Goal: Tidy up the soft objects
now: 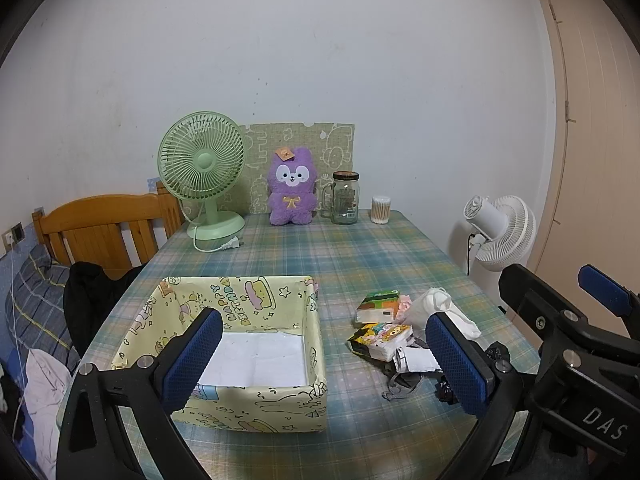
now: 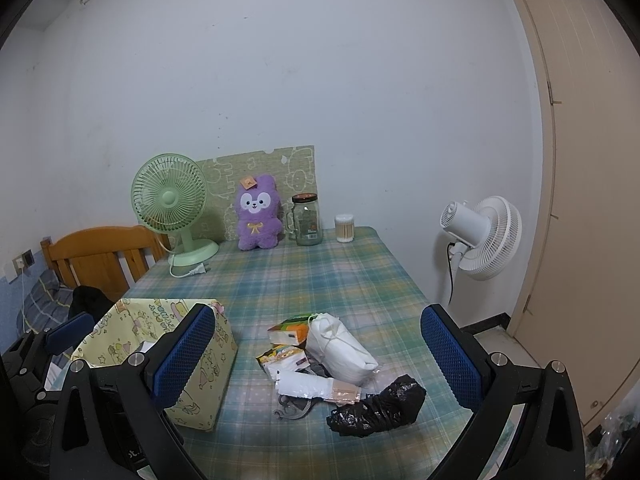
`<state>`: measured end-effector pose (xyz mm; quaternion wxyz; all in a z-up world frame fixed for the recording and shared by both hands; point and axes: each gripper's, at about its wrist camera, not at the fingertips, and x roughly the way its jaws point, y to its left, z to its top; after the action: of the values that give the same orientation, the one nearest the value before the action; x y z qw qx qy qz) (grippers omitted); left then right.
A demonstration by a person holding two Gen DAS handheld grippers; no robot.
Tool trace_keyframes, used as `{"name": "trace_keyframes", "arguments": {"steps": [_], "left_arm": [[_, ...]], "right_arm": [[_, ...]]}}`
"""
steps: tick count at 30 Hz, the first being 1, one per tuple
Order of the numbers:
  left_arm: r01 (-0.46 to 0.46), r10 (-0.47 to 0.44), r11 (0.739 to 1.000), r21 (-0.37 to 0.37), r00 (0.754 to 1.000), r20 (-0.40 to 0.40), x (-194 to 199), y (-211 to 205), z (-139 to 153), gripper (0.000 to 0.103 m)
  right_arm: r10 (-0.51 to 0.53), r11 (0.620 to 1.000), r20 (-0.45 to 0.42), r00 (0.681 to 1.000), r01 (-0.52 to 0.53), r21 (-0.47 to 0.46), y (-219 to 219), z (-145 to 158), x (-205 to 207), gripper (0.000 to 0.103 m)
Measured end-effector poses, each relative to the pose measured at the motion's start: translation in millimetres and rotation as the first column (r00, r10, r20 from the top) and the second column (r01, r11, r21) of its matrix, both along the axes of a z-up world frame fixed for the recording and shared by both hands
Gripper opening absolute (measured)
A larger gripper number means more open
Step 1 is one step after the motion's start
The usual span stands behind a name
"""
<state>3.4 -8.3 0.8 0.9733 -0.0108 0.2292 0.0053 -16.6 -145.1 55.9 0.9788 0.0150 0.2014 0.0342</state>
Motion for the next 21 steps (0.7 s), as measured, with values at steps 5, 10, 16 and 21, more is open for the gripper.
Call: {"name": "trace_keyframes", "arguments": {"steps": [5, 10, 16, 21], "left_arm": [[-0.001, 0.001, 1.0, 0.001, 1.0, 0.003, -1.8, -1.0, 2.2, 0.102], [-0.003, 0.003, 1.0, 0.001, 1.0, 0.002, -1.3, -2.0, 3.7, 0.102], [-0.001, 0.001, 1.0, 0.0, 1.0, 0.002, -0.9, -2.3, 4.3, 0.102], [-0.001, 0.001, 1.0, -0.001, 1.0, 0.001, 0.7, -3.9, 5.0, 0.101]], "right_arm": [[-0.001, 1.0, 0.001, 1.0, 0.001, 0.0, 0.6, 0.2, -0.7, 0.103], [-0.001, 1.0, 0.001, 1.0, 0.001, 0.0, 0.8, 0.3, -0.9, 0.103], [0.0, 1.0, 0.002, 1.0, 0.0, 0.0, 0.6, 0.5, -1.1, 0.103], [0.0, 1.0, 0.001, 1.0, 0.0, 0.003, 1.4, 1.4, -0.7, 0.103]]}}
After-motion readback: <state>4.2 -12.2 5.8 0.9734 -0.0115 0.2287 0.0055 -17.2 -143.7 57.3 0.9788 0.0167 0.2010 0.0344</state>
